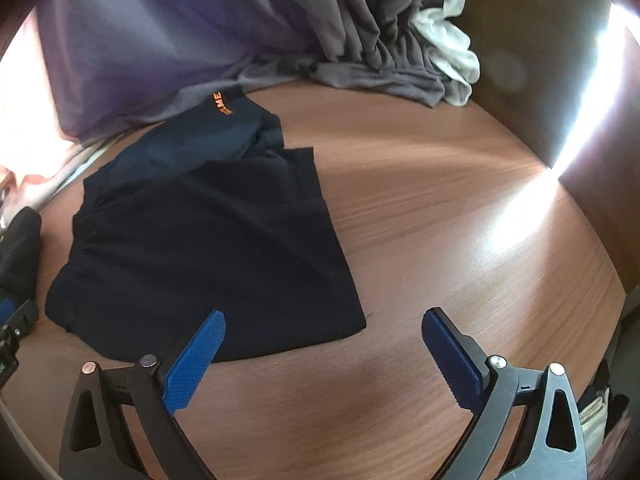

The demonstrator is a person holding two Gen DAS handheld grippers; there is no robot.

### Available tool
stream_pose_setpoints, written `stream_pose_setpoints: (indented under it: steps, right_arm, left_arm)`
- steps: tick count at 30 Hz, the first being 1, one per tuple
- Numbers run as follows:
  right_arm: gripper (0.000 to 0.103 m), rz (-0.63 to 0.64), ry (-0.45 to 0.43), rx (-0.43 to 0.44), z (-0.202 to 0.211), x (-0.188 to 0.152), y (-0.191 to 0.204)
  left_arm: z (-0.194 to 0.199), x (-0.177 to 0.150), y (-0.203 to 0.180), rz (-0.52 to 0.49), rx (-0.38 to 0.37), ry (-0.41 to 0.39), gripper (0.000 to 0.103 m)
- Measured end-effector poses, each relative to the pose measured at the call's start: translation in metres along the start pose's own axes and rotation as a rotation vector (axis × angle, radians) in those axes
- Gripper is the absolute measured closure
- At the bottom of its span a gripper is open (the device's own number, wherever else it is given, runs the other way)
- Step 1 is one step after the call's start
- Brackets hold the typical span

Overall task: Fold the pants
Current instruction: 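Move the right tool toward the navy shorts' leg hem, then close the right tool on the shorts' leg hem while the left tool grips the waistband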

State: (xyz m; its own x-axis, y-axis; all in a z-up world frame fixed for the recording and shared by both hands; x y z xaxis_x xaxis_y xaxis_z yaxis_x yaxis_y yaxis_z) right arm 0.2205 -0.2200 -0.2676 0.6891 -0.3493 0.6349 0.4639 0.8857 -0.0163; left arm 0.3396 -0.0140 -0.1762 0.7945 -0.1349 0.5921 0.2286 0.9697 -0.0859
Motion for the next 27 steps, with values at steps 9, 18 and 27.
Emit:
stream_pose_setpoints:
  steps: [9, 18, 27]
  right_arm:
    - [0.01, 0.012, 0.054, -0.012, -0.025, -0.013, 0.003]
    - [0.018, -0.011, 0.066, -0.017, -0.037, -0.018, -0.003]
    - [0.033, -0.018, 0.083, 0.006, -0.044, -0.021, -0.002]
  left_arm:
    - [-0.025, -0.007, 0.009, 0.044, 0.026, 0.066, 0.028]
    - [-0.043, -0.017, 0.004, 0.036, 0.03, 0.125, 0.032]
    - [-0.051, -0.024, 0.0, 0.051, 0.007, 0.157, 0.047]
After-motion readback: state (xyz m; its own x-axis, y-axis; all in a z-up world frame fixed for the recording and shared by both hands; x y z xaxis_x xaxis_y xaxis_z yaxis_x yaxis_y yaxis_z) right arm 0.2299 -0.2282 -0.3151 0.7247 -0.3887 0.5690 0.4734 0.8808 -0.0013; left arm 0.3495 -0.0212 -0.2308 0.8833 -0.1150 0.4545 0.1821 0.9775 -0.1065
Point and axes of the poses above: each gripper's, at about its wrist camera, not at the fingertips, and z roughly against the way its jaws point, y to its left, x to its top, the point moved 9 cm from there along -z, roughly the way its jaws point, and after that the axes turned 8 degrees about z, right-handed, at the moved point
